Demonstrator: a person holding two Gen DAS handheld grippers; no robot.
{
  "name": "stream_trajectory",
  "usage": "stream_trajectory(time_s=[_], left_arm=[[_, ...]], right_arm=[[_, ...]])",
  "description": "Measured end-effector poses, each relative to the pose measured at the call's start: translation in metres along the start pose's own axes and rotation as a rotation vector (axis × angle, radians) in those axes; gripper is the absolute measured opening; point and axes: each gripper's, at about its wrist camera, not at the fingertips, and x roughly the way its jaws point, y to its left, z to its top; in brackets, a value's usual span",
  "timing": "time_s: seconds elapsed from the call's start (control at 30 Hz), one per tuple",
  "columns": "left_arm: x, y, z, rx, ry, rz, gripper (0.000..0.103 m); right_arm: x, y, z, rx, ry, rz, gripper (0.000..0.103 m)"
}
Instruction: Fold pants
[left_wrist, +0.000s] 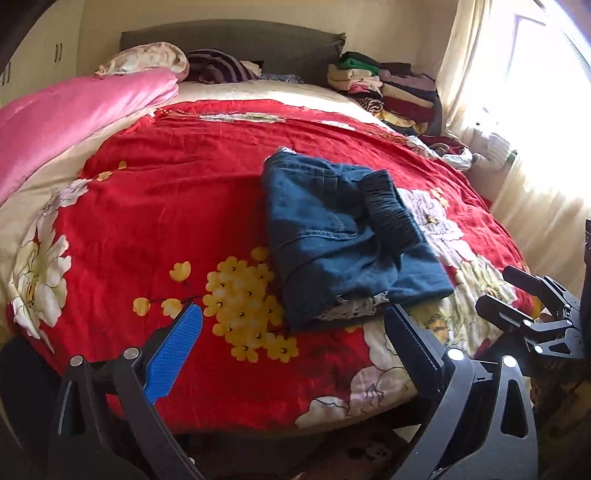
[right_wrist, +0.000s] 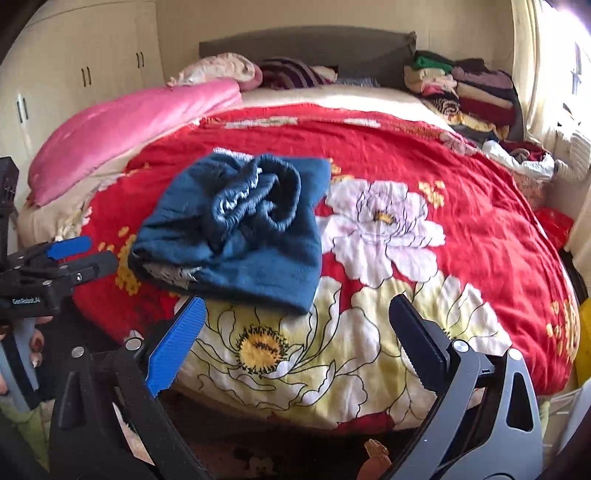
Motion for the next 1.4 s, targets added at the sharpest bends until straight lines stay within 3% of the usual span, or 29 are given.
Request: stream_trajectory(time_s=[1.4], left_arm=[[-0.005, 0.001, 0.005, -0.003, -0.006, 0.035, 0.099]], right_arm=[[-0.01, -0.005, 0.003, 0.019, -0.022, -0.01, 0.094]])
